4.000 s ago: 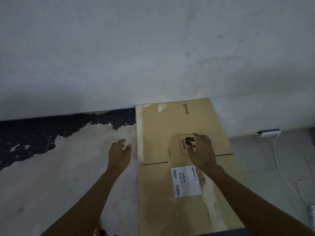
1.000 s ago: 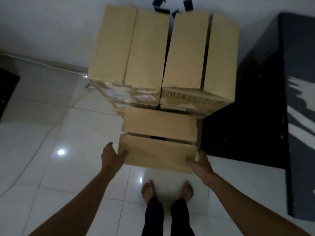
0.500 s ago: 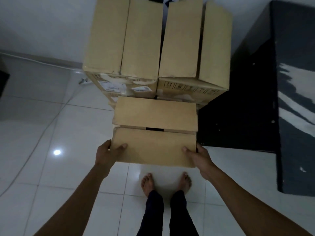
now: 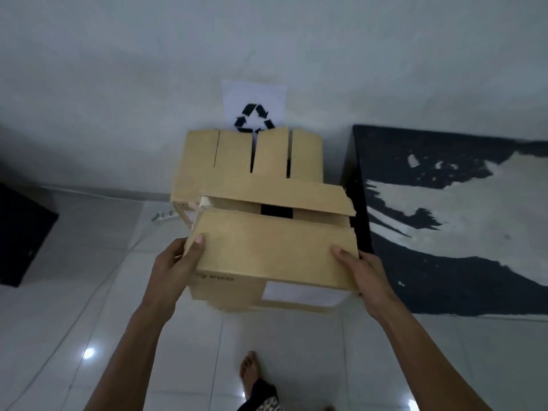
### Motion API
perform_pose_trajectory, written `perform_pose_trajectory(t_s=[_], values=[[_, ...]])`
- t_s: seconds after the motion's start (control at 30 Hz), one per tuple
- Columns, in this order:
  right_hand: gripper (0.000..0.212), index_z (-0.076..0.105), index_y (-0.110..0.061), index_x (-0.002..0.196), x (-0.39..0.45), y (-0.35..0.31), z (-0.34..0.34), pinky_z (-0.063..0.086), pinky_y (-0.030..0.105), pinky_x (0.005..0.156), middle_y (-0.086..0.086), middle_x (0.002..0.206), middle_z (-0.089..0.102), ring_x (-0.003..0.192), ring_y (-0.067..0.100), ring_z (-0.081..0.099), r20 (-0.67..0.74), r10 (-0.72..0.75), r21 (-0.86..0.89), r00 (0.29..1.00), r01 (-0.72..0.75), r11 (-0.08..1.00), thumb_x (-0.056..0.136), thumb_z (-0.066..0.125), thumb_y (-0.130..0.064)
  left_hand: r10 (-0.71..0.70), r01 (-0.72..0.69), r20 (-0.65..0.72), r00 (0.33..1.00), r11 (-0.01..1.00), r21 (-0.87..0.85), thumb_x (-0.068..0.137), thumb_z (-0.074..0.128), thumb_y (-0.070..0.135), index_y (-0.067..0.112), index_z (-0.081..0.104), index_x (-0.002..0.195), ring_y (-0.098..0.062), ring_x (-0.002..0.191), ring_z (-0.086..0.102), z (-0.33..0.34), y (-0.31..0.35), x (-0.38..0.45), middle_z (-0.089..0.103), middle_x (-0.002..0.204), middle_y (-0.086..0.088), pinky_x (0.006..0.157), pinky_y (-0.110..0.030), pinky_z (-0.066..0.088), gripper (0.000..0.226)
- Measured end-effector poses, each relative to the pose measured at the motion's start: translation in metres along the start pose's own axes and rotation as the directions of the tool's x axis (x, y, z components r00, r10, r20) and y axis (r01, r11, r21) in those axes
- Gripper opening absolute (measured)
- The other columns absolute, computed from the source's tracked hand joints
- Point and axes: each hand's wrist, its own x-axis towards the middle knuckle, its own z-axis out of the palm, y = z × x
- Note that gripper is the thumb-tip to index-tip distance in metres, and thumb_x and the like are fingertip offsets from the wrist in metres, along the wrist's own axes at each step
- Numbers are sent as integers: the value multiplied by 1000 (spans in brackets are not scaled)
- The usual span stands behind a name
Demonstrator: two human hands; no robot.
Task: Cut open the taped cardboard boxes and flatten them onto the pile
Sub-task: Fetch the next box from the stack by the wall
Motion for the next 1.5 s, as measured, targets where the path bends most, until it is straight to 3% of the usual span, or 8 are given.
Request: perform_pose_trajectory(t_s=[0.17,0.37,0.7,0.9,1.07,1.2,1.33,1.5], values=[[44,63,-19,123,-24,-33,-81,55,43,84,4,114,69,100,26,67,-70,-84,45,994,88,995,85,73,-38,194,-179,212,958,980,-91,84,50,71,43,67,114,3,106,64,32,68,-50,71,112,21,85,-24,47,44],[64,33,-46,148,-66,-45,-197,48,45,95,-9,140,47,110,18,57,-123,-200,154,972,218,964,92,64,-40,256,-283,404,878,959,8,54,85,60,49,47,140,-20,116,62,116,105,-90,68,124,10,92,-50,55,95],[91,52,-42,130,-113,-18,-376,59,36,74,-3,125,61,108,22,63,-206,-406,-24,890,410,912,48,87,-57,340,-408,434,834,911,69,79,75,41,35,49,127,-7,96,59,302,154,-139,60,111,14,65,-26,48,55],[66,67,-22,114,-81,-16,-447,58,45,71,2,109,73,102,31,67,-335,-230,195,914,306,932,58,84,-53,449,-450,472,759,885,-118,42,78,83,28,63,123,-6,104,66,371,194,-117,71,114,15,82,-27,50,99],[53,64,-19,122,-31,-35,-487,49,69,88,11,117,70,110,40,63,-207,-106,374,973,179,910,81,73,-51,456,-512,607,651,854,-91,65,82,56,36,56,135,-15,121,59,424,212,-69,62,132,9,96,-43,51,78],[54,66,-8,127,12,-46,-503,42,62,103,22,126,64,113,43,61,47,60,618,997,-77,782,92,61,-49,511,-593,477,715,805,26,71,84,33,53,50,125,13,103,56,484,234,-36,59,118,20,80,-9,47,67],[60,66,-10,125,58,-50,-518,48,57,99,21,115,69,106,40,63,116,321,606,940,-324,726,87,65,-56,490,-623,433,756,741,250,79,82,35,26,51,141,-22,124,52,551,253,6,56,138,-1,106,-43,43,70],[45,62,-6,122,99,-46,-538,57,57,71,22,98,73,103,44,60,55,324,594,944,-292,750,95,56,-41,355,-618,515,780,570,542,56,50,90,45,43,141,-29,134,45,623,238,59,51,145,4,108,-58,34,96]])
